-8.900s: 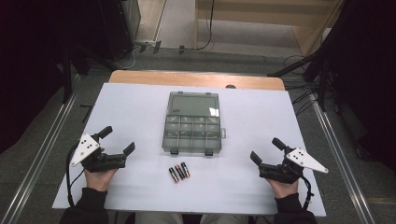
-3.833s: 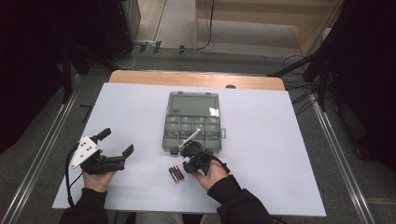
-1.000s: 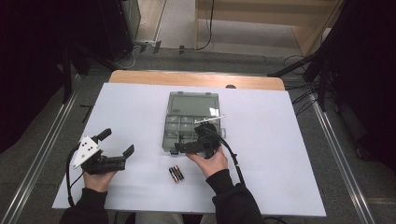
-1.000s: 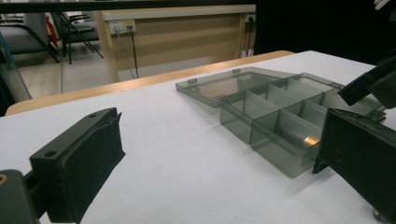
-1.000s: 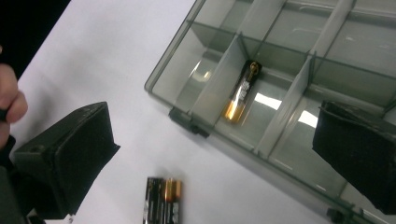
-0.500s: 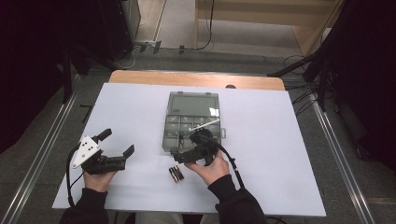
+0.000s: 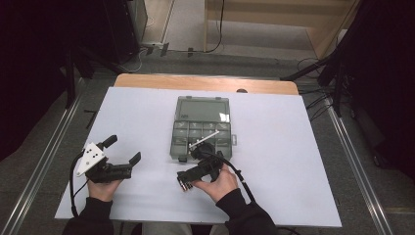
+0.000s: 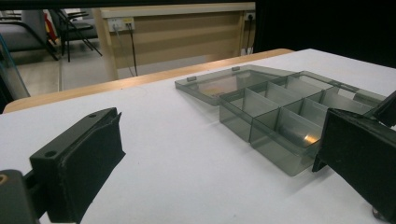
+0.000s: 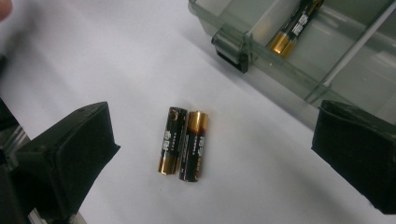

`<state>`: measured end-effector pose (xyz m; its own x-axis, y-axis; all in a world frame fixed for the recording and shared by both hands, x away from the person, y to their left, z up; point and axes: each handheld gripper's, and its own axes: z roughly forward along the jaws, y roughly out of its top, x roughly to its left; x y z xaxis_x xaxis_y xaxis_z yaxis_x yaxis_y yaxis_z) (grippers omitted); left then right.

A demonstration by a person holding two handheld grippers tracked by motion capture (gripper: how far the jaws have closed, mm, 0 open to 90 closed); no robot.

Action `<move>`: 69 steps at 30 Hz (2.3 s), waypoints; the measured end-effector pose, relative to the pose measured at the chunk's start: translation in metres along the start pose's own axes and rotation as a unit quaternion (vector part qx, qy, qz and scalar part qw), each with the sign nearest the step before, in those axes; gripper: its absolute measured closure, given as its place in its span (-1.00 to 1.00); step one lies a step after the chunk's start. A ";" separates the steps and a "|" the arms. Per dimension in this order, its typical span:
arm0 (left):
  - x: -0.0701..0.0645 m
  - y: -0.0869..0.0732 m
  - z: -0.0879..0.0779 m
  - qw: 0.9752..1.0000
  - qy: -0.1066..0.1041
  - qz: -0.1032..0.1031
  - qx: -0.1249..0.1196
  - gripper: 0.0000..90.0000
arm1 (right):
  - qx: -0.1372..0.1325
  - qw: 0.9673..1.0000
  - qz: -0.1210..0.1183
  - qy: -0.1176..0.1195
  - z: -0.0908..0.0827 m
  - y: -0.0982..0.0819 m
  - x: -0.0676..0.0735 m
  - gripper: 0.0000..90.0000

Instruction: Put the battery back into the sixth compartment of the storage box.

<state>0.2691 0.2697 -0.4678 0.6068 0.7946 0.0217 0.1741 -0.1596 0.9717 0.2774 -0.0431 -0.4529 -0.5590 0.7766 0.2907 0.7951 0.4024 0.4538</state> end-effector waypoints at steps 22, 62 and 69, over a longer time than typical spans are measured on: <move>0.000 0.000 0.000 1.000 -0.002 0.000 0.001 -1.00 | 0.074 0.994 -0.046 -0.064 0.024 -0.008 0.016 -0.75; -0.001 -0.001 0.001 1.000 -0.005 0.001 0.004 -1.00 | 0.096 0.993 -0.040 -0.050 0.030 -0.008 0.018 0.70; -0.001 -0.001 0.002 1.000 -0.007 0.002 0.007 -1.00 | 0.101 0.993 -0.037 -0.044 0.029 -0.008 0.016 0.71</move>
<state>0.2700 0.2676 -0.4695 0.6180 0.7858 0.0222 0.1825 -0.1708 0.9683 0.2694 -0.0194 -0.4765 -0.6012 0.7774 0.1847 0.7891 0.5413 0.2903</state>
